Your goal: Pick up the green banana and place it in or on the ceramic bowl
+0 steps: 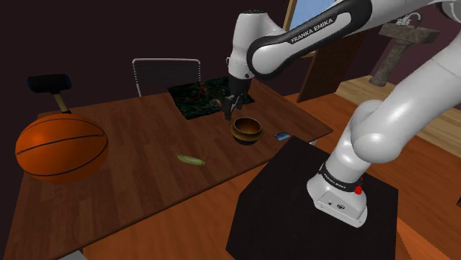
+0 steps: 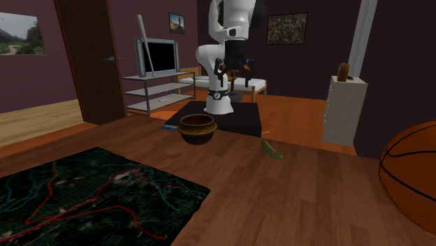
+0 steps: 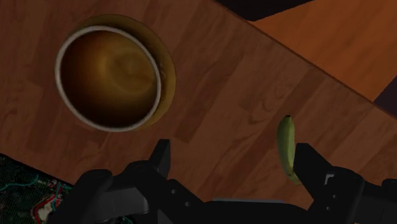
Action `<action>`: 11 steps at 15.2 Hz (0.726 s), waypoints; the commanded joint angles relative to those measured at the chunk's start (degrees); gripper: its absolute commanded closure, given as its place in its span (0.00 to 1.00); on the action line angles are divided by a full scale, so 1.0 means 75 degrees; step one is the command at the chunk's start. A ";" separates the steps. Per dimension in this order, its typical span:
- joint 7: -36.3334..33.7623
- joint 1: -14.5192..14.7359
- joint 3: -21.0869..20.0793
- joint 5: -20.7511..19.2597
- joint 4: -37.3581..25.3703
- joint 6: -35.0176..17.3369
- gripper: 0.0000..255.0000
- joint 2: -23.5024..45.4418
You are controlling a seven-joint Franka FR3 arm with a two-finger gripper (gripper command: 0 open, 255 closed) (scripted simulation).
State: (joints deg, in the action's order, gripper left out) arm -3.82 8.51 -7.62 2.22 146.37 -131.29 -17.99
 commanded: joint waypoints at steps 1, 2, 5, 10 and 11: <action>-0.0014 0.0056 -0.0123 -0.0079 -0.0114 -0.0561 0.00 0.0615; -0.0051 0.0088 -0.0195 -0.0134 -0.0181 -0.0795 0.00 0.0895; -0.0214 0.0179 -0.0397 -0.0381 -0.0438 -0.1450 0.00 0.1753; -0.0675 0.0380 -0.0608 -0.1100 -0.1053 -0.2356 0.00 0.3219; -0.0789 0.0448 -0.0613 -0.1279 -0.1203 -0.2505 0.00 0.3513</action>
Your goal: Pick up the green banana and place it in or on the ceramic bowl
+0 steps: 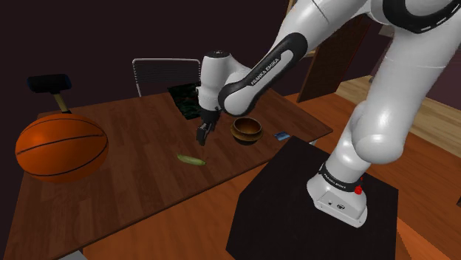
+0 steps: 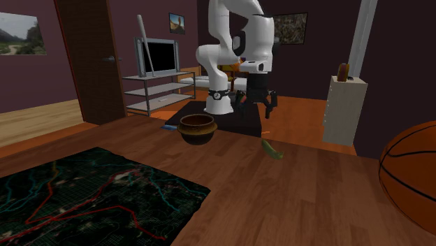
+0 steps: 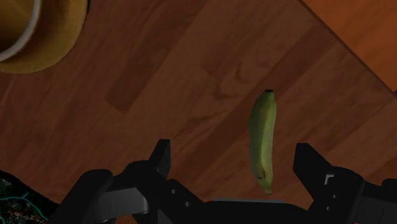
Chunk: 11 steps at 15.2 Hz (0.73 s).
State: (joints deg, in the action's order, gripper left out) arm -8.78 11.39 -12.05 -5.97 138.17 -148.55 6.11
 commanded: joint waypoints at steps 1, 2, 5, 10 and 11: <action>-0.0244 0.0143 -0.0016 -0.0371 -0.0267 -0.0342 0.00 0.0592; -0.0360 0.0234 0.0005 -0.0555 -0.0435 -0.0470 0.00 0.0884; -0.0683 0.0555 0.0120 -0.1083 -0.0987 -0.0794 0.00 0.1746; -0.0909 0.0822 0.0326 -0.1432 -0.1360 -0.1138 0.00 0.2453; -0.0942 0.0849 0.0366 -0.1477 -0.1393 -0.1209 0.00 0.2556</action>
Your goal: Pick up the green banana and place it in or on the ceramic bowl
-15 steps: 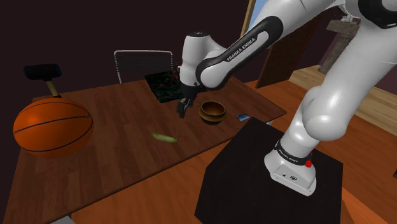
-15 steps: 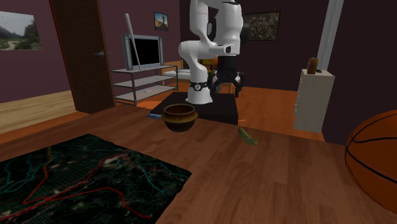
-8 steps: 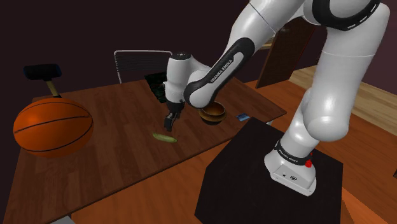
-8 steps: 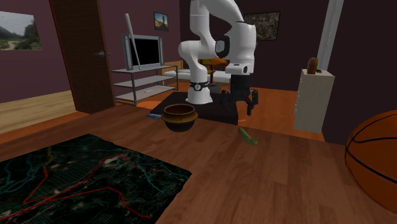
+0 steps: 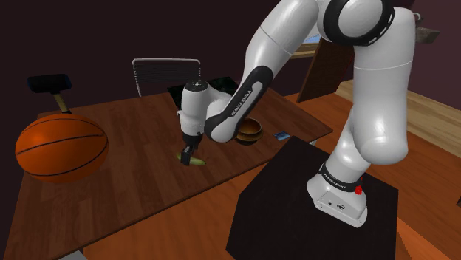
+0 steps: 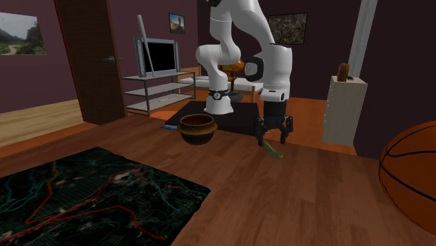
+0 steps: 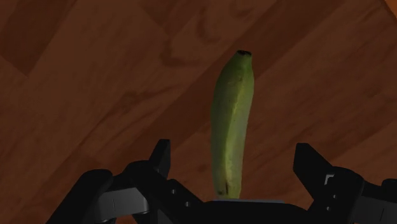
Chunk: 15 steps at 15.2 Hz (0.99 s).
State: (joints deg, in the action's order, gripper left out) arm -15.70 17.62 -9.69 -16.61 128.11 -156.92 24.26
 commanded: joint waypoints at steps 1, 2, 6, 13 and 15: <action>-0.0052 0.0045 0.0091 -0.0101 -0.0086 -0.0162 0.00 0.0242; -0.0084 0.0073 0.0131 -0.0143 -0.0122 -0.0231 0.00 0.0347; -0.0131 0.0120 0.0196 -0.0204 -0.0182 -0.0339 0.00 0.0513; -0.0131 0.0119 0.0196 -0.0203 -0.0182 -0.0338 1.00 0.0512; -0.0131 0.0119 0.0196 -0.0203 -0.0182 -0.0338 1.00 0.0512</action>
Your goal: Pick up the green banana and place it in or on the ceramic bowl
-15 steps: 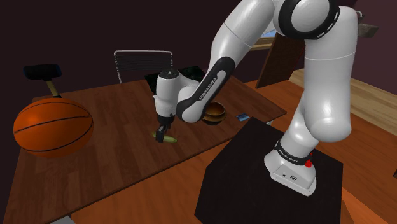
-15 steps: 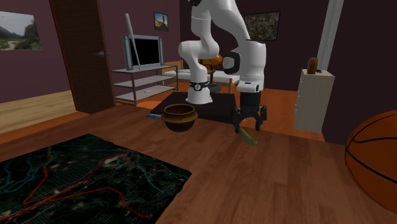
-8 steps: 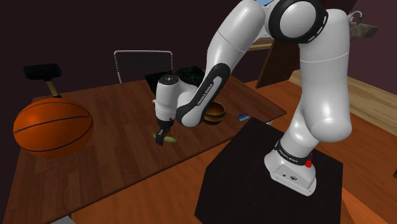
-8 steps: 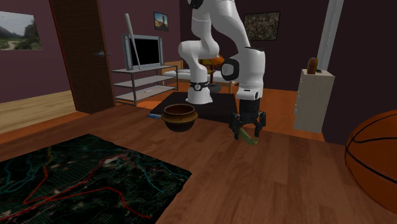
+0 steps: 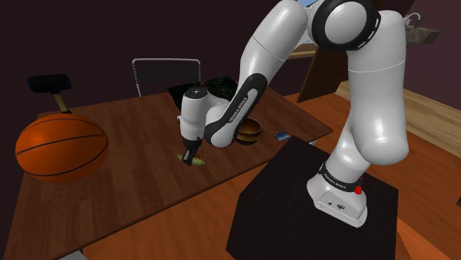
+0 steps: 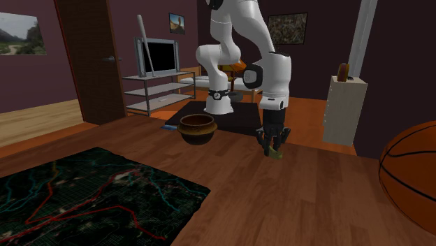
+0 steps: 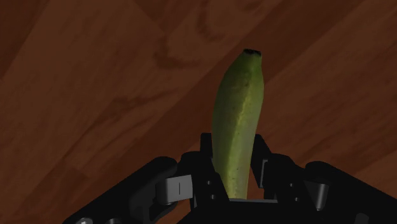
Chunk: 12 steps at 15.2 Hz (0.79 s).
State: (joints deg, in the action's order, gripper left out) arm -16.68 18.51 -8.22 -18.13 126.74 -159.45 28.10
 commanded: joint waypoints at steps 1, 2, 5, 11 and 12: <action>0.0000 0.0000 0.0000 0.0000 0.0000 0.0000 1.00 0.0000; 0.0000 0.0000 0.0000 0.0000 0.0000 0.0000 1.00 0.0000; 0.0000 0.0000 0.0000 0.0000 0.0000 0.0000 1.00 0.0000; 0.0184 -0.0158 -0.0206 0.0215 0.0106 0.0380 1.00 -0.0484; 0.0223 -0.0187 -0.0245 0.0262 0.0122 0.0458 1.00 -0.0580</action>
State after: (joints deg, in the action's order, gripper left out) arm -15.39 17.41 -9.75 -16.55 127.54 -156.66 24.49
